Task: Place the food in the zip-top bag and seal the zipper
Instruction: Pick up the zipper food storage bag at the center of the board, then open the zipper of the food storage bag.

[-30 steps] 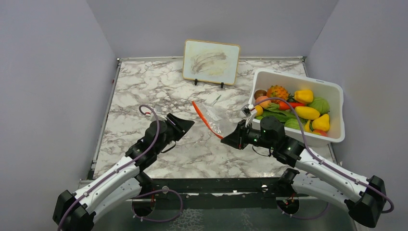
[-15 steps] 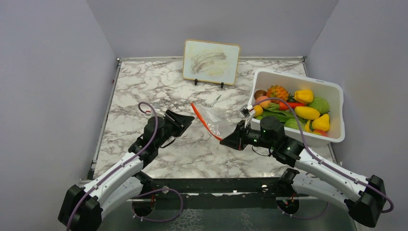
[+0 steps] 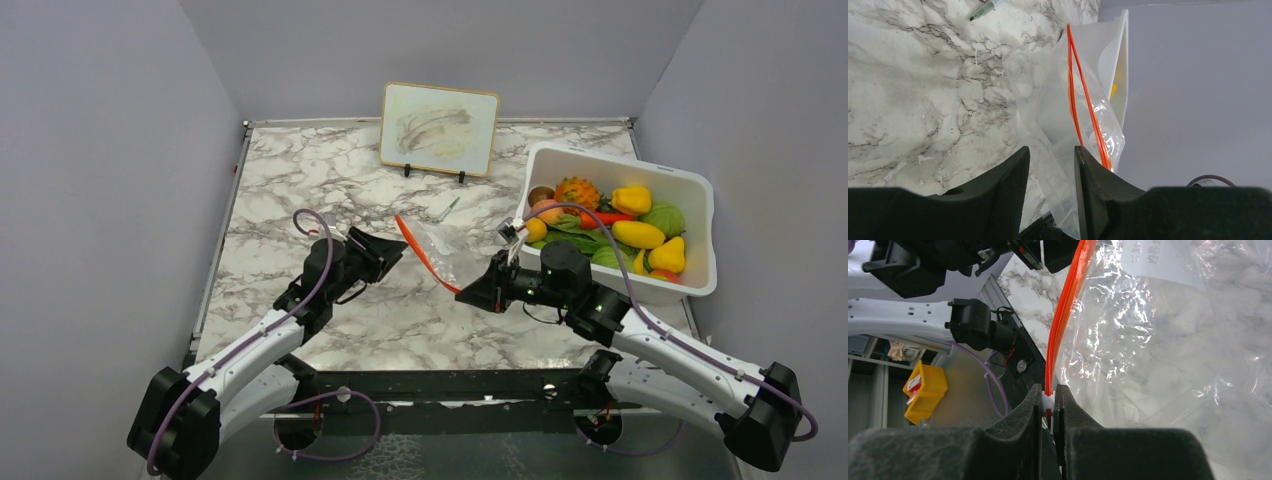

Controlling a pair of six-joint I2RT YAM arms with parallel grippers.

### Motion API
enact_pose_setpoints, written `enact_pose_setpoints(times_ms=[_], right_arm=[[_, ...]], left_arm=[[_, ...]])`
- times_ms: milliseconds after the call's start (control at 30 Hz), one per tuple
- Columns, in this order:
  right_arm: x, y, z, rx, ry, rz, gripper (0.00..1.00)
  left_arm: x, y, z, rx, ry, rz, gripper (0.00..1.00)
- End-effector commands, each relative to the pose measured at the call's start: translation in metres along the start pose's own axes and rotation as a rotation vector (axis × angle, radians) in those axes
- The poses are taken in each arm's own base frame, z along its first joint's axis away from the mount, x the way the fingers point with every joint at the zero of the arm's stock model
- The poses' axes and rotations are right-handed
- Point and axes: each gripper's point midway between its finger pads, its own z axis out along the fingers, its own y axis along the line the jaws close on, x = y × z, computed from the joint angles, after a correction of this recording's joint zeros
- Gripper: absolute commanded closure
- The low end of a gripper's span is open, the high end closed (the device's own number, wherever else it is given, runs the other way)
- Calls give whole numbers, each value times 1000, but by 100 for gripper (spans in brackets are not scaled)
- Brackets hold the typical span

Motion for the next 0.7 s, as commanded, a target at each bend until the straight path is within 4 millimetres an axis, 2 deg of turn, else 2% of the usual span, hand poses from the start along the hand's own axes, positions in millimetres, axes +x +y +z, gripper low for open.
enact_pose_setpoints(times_ms=[0, 233, 667], right_arm=[[1, 9, 1, -55, -2, -11, 99], [10, 8, 4, -70, 34, -10, 99], [10, 6, 4, -60, 30, -9, 99]], left_arm=[[1, -14, 2, 53, 20, -10, 60], [2, -19, 2, 66, 28, -8, 60], [4, -29, -1, 94, 44, -21, 60]])
